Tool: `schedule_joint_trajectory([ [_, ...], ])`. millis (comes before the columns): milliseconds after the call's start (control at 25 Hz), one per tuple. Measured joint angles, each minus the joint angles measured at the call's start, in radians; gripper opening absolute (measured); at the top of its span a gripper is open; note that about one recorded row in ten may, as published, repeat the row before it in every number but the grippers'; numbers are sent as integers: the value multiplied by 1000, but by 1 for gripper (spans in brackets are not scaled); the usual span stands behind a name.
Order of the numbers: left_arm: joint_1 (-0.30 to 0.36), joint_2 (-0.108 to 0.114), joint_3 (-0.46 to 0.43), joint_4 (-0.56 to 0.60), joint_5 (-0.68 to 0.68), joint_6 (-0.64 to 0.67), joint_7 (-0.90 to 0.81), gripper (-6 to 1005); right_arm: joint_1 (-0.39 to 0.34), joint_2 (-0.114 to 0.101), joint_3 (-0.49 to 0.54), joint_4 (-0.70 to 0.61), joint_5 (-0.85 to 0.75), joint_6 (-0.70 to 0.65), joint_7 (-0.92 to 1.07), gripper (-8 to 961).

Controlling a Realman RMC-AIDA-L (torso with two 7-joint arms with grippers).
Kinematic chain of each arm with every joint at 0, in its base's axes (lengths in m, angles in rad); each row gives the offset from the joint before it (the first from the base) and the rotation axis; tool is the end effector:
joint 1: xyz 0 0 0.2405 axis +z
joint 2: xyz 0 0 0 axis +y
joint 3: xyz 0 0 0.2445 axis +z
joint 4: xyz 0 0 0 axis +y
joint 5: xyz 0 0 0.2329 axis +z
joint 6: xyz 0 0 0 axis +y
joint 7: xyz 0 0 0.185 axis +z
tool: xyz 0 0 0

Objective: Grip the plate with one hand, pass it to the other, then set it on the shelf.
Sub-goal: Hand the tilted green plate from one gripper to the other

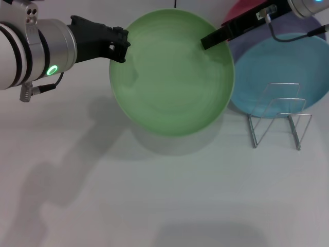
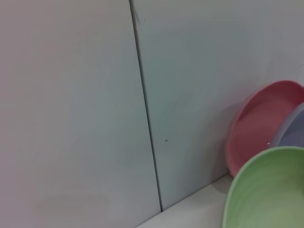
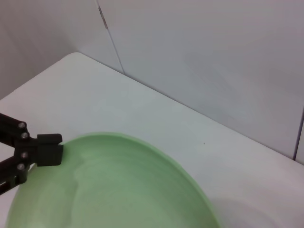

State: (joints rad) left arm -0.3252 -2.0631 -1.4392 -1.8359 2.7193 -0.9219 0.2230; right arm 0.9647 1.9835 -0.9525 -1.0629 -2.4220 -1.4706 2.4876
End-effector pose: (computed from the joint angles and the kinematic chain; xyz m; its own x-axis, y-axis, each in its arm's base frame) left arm -0.0747 0.4017 0.0110 0.8800 0.3211 0.3499 0.4738 -0.5446 -0.6920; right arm 0.0923 0.4745 0.0352 0.7692 -0.6100 -0.1903 -0.6339 -0.6909 -0.3477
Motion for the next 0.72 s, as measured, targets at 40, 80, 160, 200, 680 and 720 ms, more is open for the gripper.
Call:
schedule_joint_trajectory([
  [40, 0, 0, 0, 0, 0, 0, 0, 33, 0, 0, 0, 0, 0, 0, 0, 457],
  [80, 0, 0, 0, 0, -2, 0, 1, 34, 1, 0, 0, 0, 0, 1, 0, 417],
  [160, 0, 0, -1, 1, -2, 0, 1, 35, 4, 0, 0, 0, 0, 1, 0, 366],
  [200, 0, 0, -1, 1, -3, 0, 1, 35, 7, 0, 0, 2, -1, 2, 0, 356],
  [680, 7, 1, -5, 2, -50, 47, 15, 41, 2, 21, -19, 13, -6, 27, -73, 233],
  [720, 12, 2, -3, 0, -65, 65, 34, 42, -8, 26, -19, -6, -9, 29, -76, 223],
])
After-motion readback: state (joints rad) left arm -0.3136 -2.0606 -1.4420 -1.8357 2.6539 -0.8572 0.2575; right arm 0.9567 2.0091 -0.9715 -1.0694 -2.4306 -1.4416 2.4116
